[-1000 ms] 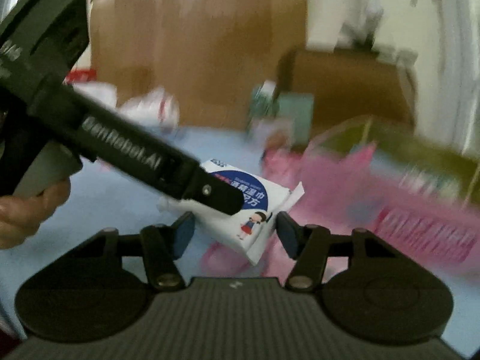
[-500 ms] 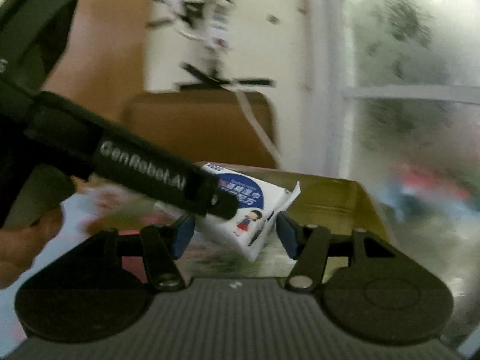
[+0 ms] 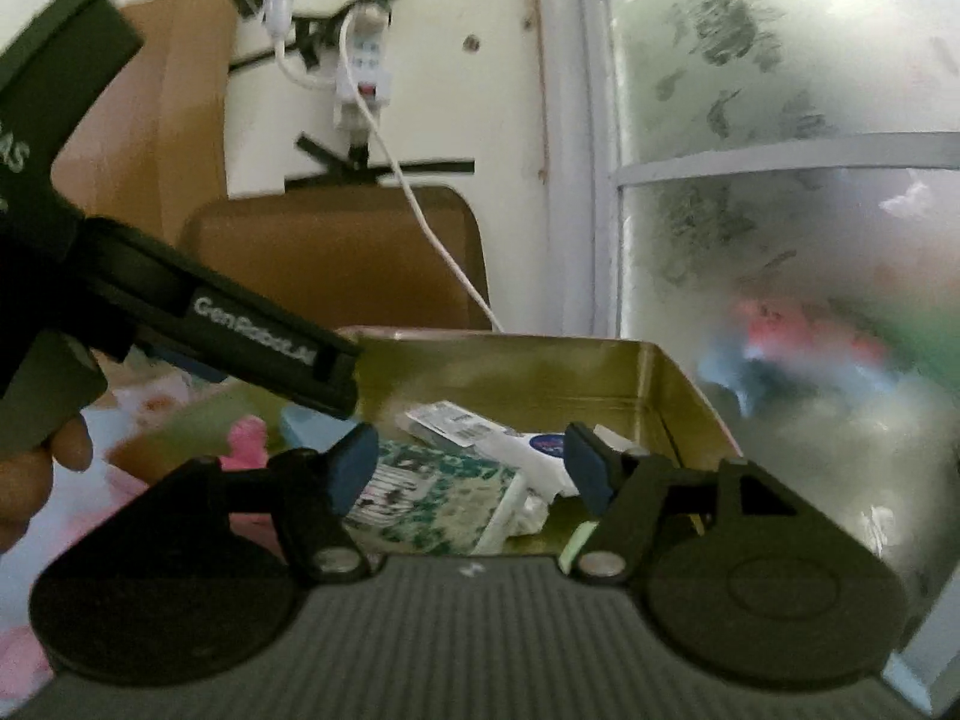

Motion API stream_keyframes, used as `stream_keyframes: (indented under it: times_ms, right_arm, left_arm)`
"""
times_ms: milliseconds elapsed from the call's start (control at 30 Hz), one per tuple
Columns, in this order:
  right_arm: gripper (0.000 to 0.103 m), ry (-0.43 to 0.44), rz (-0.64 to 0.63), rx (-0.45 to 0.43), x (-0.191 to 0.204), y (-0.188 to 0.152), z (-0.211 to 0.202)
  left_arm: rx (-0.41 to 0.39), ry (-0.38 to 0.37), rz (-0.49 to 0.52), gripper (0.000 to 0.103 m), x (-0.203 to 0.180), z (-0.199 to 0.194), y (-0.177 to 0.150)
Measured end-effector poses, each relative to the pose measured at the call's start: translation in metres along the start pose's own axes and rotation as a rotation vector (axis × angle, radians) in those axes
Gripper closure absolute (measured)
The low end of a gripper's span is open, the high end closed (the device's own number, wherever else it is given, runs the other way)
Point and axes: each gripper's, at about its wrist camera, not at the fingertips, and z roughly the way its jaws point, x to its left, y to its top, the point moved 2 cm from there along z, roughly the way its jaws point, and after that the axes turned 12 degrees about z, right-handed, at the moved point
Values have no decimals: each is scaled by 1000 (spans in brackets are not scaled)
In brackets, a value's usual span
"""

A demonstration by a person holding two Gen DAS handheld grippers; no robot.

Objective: Organize soft objects

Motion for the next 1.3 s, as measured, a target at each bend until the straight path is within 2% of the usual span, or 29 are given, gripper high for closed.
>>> stream_keyframes:
  times_ms: [133,400,600,767,1100,1300]
  right_arm:
    - [30,33,61,-19,9,2,-24]
    - [9,104,222,6,27,1,-55]
    - [7,130,326,104,36,-5,-59]
    - [7,139,336,165,51,-14,-63]
    - [6,157,357,236,77,-31,-72]
    - [6,165,358,268,85,-41,-77]
  left_arm:
    - [-8,60,-5,6,6,-31,-15]
    - [1,148,-19,0,25,-82,-62]
    - [31,191,-50,0,39,-108,-95]
    - [87,192,-90,0,48,-117,-119]
    - [161,213,-114,0,53,-124,-165]
    - [186,211,-114,0,49,-126,-181]
